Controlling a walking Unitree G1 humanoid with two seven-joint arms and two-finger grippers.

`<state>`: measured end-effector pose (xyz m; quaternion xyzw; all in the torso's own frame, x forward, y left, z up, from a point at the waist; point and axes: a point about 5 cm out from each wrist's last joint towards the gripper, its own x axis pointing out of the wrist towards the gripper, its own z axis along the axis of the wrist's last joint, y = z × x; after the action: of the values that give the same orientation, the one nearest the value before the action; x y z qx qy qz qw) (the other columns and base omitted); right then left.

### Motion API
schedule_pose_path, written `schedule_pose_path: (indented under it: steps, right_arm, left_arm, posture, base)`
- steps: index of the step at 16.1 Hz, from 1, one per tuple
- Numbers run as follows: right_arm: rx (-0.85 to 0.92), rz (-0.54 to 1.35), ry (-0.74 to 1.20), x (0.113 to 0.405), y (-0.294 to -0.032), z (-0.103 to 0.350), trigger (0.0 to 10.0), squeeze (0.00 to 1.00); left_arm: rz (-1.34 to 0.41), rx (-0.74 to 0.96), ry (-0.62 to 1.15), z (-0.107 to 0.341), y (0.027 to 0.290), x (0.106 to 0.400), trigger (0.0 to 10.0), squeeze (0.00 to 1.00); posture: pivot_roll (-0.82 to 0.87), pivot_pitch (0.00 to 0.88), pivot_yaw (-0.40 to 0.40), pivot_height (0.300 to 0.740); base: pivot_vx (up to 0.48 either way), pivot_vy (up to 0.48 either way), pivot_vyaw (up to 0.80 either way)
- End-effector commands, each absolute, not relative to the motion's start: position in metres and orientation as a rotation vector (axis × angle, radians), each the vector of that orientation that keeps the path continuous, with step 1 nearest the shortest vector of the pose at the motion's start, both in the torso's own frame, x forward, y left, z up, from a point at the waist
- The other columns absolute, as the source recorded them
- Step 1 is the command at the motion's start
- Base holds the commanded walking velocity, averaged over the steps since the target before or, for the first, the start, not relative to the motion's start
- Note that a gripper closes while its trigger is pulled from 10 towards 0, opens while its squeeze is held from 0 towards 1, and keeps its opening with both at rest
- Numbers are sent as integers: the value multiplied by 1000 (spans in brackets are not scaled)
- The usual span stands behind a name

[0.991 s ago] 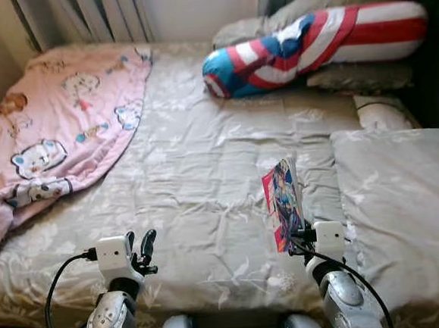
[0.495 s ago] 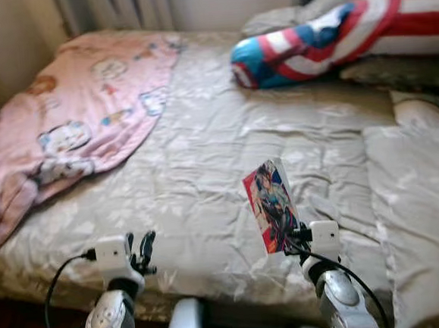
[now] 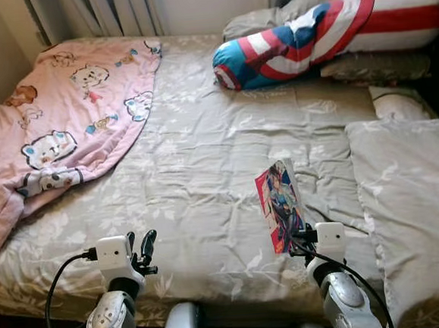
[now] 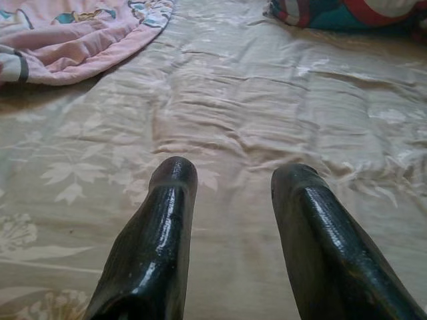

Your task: Clean up the room

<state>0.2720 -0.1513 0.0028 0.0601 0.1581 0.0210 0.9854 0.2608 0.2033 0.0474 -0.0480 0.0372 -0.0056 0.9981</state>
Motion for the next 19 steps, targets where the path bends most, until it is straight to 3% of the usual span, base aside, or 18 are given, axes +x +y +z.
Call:
schedule_pose_path:
  steps: [1, 8, 9, 10, 13, 16, 19]
  right_arm:
    - [121, 43, 274, 277, -151, 10, 10000, 0]
    - [121, 43, 273, 277, -151, 10, 10000, 0]
    - [576, -99, 409, 312, -184, 17, 10000, 0]
    - [634, -108, 412, 316, -185, 20, 10000, 0]
    - [512, -90, 360, 321, -189, 29, 10000, 0]
    - [550, -78, 361, 323, -192, 29, 10000, 0]
    - [622, 48, 341, 326, -179, 34, 10000, 0]
  left_arm:
    - [-13, -83, 83, 46, 205, 258, 10000, 0]
    - [-13, -83, 84, 46, 205, 258, 10000, 0]
    - [-30, -16, 105, 52, 221, 242, 10000, 0]
    - [-34, -6, 108, 52, 223, 240, 10000, 0]
    - [-28, 1, 88, 57, 224, 243, 10000, 0]
    - [-37, -6, 78, 64, 219, 247, 10000, 0]
    - [-36, -6, 70, 66, 219, 248, 10000, 0]
  posture:
    - [40, 124, 0, 654]
    - [40, 124, 0, 654]
    - [116, 202, 72, 654]
    - [117, 204, 74, 654]
    - [115, 208, 75, 654]
    - [113, 203, 72, 654]
    - [114, 203, 68, 654]
  base:
    - [0, 0, 0]
    - [0, 0, 0]
    - [0, 0, 0]
    - [0, 0, 0]
    - [0, 0, 0]
    - [0, 0, 0]
    - [0, 0, 0]
